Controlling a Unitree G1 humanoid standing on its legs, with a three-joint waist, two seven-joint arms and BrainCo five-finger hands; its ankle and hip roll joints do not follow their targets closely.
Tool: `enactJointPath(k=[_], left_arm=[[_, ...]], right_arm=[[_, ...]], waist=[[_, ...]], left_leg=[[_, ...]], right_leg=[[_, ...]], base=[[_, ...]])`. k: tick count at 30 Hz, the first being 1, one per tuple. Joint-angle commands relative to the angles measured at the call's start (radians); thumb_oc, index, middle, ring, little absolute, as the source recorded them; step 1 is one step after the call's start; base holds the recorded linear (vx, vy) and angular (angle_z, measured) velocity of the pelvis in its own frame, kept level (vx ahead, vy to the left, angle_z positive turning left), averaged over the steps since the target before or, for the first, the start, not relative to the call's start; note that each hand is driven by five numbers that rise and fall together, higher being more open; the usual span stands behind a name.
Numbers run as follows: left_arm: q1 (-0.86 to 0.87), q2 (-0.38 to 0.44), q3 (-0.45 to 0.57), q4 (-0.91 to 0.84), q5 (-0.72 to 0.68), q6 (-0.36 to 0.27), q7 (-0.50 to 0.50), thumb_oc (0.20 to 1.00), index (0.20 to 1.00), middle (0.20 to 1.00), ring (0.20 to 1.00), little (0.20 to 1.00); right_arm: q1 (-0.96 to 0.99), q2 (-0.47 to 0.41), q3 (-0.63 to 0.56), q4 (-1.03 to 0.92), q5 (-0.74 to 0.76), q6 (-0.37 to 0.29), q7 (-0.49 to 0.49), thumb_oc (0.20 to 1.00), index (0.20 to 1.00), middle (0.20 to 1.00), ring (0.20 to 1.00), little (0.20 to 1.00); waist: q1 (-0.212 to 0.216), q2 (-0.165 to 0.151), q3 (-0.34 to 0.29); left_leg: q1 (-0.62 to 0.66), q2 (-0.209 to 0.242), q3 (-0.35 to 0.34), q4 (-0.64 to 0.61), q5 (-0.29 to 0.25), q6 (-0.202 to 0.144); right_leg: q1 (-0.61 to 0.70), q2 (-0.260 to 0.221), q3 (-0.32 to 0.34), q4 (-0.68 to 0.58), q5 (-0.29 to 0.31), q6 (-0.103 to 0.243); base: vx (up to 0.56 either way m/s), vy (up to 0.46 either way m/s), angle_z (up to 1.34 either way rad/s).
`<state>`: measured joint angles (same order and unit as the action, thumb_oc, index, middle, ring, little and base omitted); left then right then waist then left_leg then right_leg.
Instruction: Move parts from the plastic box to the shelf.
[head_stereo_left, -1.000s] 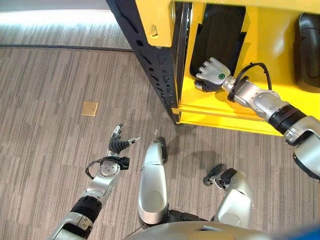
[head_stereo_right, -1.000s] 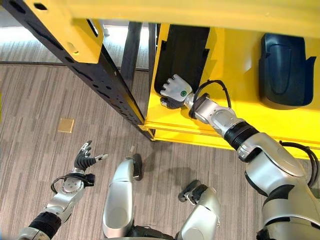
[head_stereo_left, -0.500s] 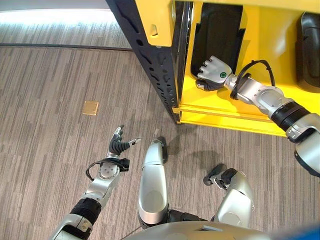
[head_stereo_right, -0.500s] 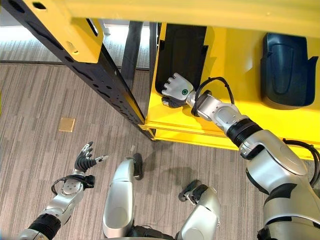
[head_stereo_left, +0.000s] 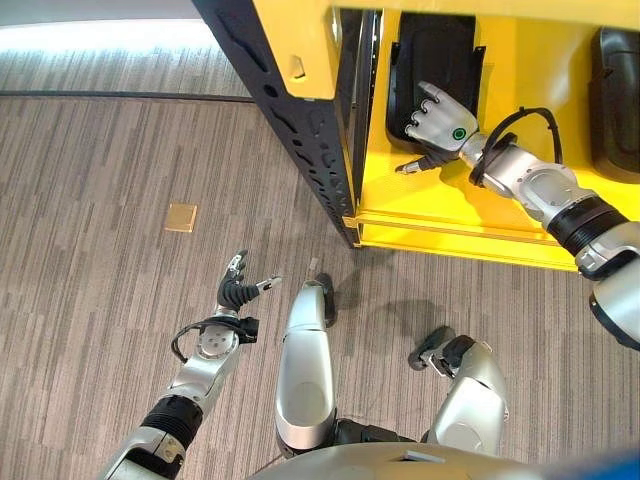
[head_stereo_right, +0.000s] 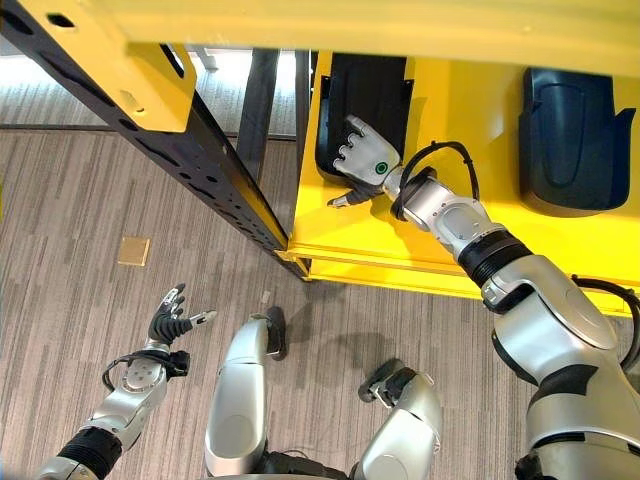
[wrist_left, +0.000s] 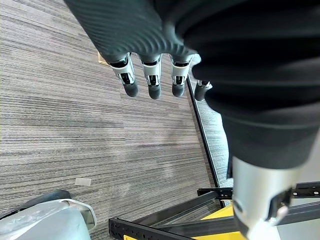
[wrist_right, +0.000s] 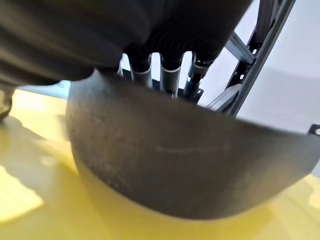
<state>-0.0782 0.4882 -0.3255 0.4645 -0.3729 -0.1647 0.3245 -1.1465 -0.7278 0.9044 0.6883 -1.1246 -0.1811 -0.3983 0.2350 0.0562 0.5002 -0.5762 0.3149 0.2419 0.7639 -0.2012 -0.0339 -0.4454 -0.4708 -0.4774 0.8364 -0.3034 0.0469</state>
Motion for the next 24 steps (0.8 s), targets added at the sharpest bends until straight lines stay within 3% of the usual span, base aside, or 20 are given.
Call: enactJointPath(k=[1, 6, 13, 14, 17, 21, 24], left_arm=[[-0.022, 0.010, -0.002, -0.001, -0.005, -0.055, 0.001, 1.000, 1.000, 1.000, 1.000, 1.000], [-0.025, 0.006, -0.005, 0.008, 0.003, -0.057, 0.001, 1.000, 1.000, 1.000, 1.000, 1.000], [-0.016, -0.007, 0.015, -0.022, -0.017, -0.039, 0.041, 1.000, 1.000, 1.000, 1.000, 1.000], [-0.008, -0.015, 0.024, -0.041, -0.017, -0.029, 0.056, 1.000, 1.000, 1.000, 1.000, 1.000], [-0.002, -0.018, 0.025, -0.065, -0.031, -0.016, 0.078, 1.000, 1.000, 1.000, 1.000, 1.000], [-0.001, -0.033, 0.042, -0.096, -0.042, 0.015, 0.104, 1.000, 1.000, 1.000, 1.000, 1.000], [-0.002, -0.036, 0.045, -0.106, -0.044, 0.028, 0.112, 1.000, 1.000, 1.000, 1.000, 1.000]], right_arm=[[0.066, -0.066, 0.067, 0.067, -0.107, -0.004, 0.036, 1.000, 1.000, 1.000, 1.000, 1.000], [0.058, -0.074, 0.064, 0.058, -0.035, -0.005, -0.014, 1.000, 1.000, 1.000, 1.000, 1.000], [0.099, -0.118, -0.015, -0.181, 0.285, 0.014, -0.070, 1.000, 1.000, 1.000, 1.000, 1.000], [0.136, -0.127, -0.073, -0.315, 0.383, 0.017, -0.033, 1.000, 1.000, 1.000, 1.000, 1.000], [0.185, -0.144, -0.150, -0.469, 0.496, 0.013, 0.042, 1.000, 1.000, 1.000, 1.000, 1.000], [0.257, -0.153, -0.244, -0.738, 0.652, 0.107, 0.156, 1.000, 1.000, 1.000, 1.000, 1.000], [0.287, -0.150, -0.283, -0.806, 0.676, 0.127, 0.186, 1.000, 1.000, 1.000, 1.000, 1.000]], waist=[[0.019, 0.008, 0.020], [0.015, 0.005, 0.020], [-0.025, -0.005, 0.020], [-0.042, -0.009, 0.020], [-0.061, -0.013, 0.020], [-0.092, -0.015, 0.020], [-0.100, -0.017, 0.020]], left_leg=[[0.070, 0.024, 0.053, -0.092, 0.007, -0.005], [0.066, 0.027, 0.052, -0.091, 0.008, -0.006], [0.048, 0.030, 0.064, -0.088, 0.008, -0.009], [0.042, 0.033, 0.068, -0.087, 0.007, -0.011], [0.038, 0.034, 0.073, -0.086, 0.004, -0.014], [0.036, 0.037, 0.085, -0.084, 0.001, -0.020], [0.038, 0.039, 0.089, -0.080, -0.003, -0.022]], right_leg=[[-0.067, -0.027, 0.049, 0.077, 0.031, 0.092], [-0.072, -0.026, 0.051, 0.073, 0.037, 0.092], [-0.100, -0.005, 0.074, 0.055, 0.050, 0.098], [-0.109, 0.002, 0.083, 0.051, 0.051, 0.099], [-0.122, 0.010, 0.098, 0.050, 0.050, 0.100], [-0.131, 0.023, 0.119, 0.045, 0.044, 0.099], [-0.132, 0.028, 0.127, 0.045, 0.041, 0.098]], base=[[0.00, 0.000, 0.00], [0.00, 0.000, 0.00], [-0.03, 0.050, -0.04], [-0.04, 0.072, -0.12], [-0.02, 0.060, -0.14], [-0.02, 0.066, -0.12], [-0.01, 0.028, -0.13]])
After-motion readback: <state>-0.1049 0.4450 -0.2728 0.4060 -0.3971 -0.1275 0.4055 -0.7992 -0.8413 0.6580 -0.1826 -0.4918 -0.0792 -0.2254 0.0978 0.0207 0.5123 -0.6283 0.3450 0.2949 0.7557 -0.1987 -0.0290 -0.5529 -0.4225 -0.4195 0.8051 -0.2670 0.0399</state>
